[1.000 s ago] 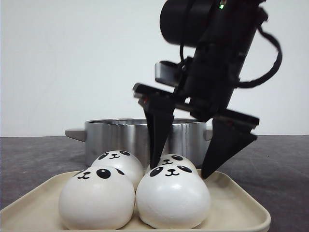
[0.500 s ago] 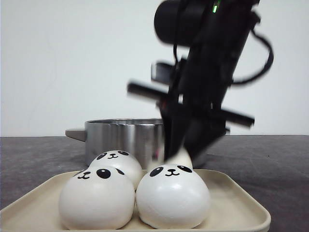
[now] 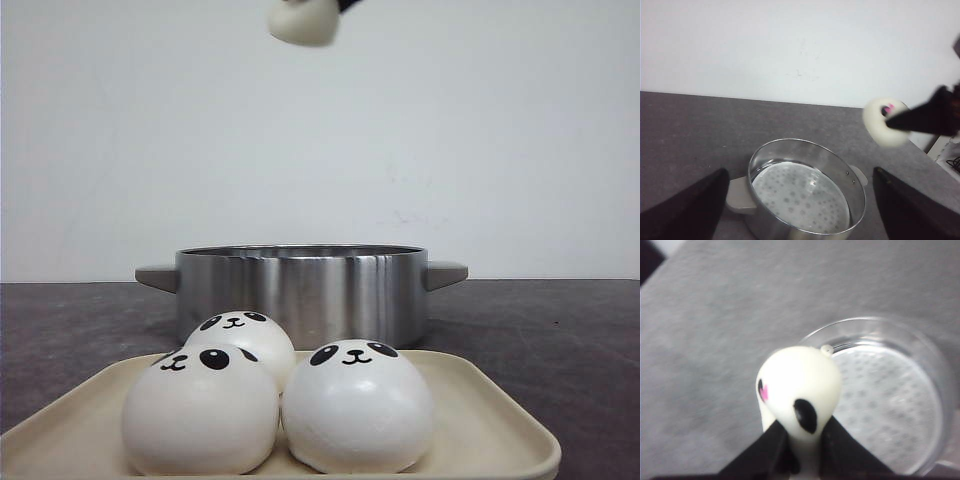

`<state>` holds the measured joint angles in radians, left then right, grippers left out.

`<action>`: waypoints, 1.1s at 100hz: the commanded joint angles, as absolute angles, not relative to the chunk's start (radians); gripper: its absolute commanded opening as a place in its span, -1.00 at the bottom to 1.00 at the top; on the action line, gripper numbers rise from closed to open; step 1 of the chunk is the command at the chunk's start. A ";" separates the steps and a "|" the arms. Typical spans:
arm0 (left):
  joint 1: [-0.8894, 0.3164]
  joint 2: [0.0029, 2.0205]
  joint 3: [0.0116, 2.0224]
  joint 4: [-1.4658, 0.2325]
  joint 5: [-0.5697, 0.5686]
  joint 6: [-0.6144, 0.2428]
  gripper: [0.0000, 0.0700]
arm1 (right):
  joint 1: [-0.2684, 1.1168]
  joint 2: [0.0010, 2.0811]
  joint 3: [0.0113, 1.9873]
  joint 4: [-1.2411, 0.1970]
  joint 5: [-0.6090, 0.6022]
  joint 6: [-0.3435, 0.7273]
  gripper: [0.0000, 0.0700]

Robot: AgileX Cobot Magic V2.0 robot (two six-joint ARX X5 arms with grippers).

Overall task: Steam buns
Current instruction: 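Lift the held bun with the right gripper and carry it over the pot, then lower the bun into the pot, open the right gripper, withdraw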

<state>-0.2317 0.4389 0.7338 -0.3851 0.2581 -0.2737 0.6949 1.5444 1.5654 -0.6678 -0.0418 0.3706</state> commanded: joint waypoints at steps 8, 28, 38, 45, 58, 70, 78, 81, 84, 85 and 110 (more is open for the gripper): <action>-0.235 0.451 0.743 -0.375 0.254 -0.273 0.59 | 0.657 1.678 1.581 -0.636 -0.002 0.298 -0.98; -0.235 0.451 0.743 -0.378 0.254 -0.273 0.59 | 0.608 1.861 1.581 -0.494 0.002 0.246 -0.98; -0.235 0.451 0.743 -0.386 0.254 -0.273 0.59 | 0.590 1.937 1.581 -0.444 0.012 0.247 -0.98; -0.235 0.451 0.743 -0.399 0.254 -0.273 0.59 | 0.581 1.979 1.581 -0.431 0.027 0.250 -0.98; -0.235 0.451 0.743 -0.439 0.254 -0.273 0.59 | 0.567 2.030 1.581 -0.426 0.007 0.249 -0.98; -0.235 0.451 0.743 -0.474 0.254 -0.273 0.59 | 0.558 2.057 1.581 -0.451 -0.013 0.254 -0.89; -0.235 0.451 0.743 -0.482 0.254 -0.273 0.59 | 0.553 2.068 1.581 -0.474 -0.023 0.256 -0.40; -0.235 0.451 0.743 -0.482 0.254 -0.273 0.59 | 0.551 2.068 1.581 -0.482 -0.023 0.256 -0.22; -0.235 0.451 0.743 -0.482 0.254 -0.273 0.59 | 0.550 2.068 1.581 -0.488 -0.022 0.255 -0.09; -0.235 0.451 0.743 -0.482 0.254 -0.273 0.59 | 0.550 2.068 1.581 -0.488 -0.022 0.255 -0.06; -0.235 0.451 0.743 -0.481 0.255 -0.274 0.59 | 0.540 2.056 1.589 -0.484 -0.022 0.258 0.01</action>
<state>-0.2317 0.4454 0.7338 -0.4904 0.2581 -0.2737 0.5404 2.0403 1.5646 -0.4900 -0.0231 0.2588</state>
